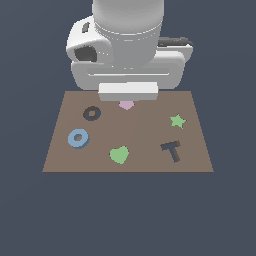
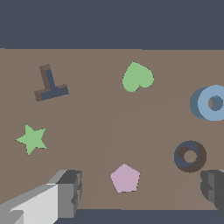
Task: Insert a designated object into the corresponding slot on a board.
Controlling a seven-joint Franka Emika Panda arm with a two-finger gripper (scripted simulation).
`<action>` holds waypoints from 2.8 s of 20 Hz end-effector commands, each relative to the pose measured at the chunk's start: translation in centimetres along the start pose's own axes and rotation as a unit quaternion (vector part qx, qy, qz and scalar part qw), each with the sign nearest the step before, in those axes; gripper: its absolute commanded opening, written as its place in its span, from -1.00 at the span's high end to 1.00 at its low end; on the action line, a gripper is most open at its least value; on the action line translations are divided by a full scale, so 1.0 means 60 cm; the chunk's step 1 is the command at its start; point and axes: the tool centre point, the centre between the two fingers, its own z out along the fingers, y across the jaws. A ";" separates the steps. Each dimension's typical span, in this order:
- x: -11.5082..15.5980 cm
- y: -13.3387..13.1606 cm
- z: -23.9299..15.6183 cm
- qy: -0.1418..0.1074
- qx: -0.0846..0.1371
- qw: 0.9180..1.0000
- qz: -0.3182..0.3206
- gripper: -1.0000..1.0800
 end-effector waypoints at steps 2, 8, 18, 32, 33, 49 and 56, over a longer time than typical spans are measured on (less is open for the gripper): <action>0.000 0.000 0.000 0.000 0.000 1.000 0.000 -0.92; 0.009 0.026 0.019 0.002 0.000 1.000 0.002 -0.92; 0.051 0.136 0.099 0.008 -0.001 1.000 0.013 -0.92; 0.098 0.250 0.180 0.015 0.000 1.000 0.025 -0.92; 0.099 0.252 0.182 0.015 0.000 1.000 0.025 -0.92; 0.102 0.255 0.216 0.016 0.000 1.000 0.025 1.00; 0.102 0.255 0.216 0.016 0.000 1.000 0.025 1.00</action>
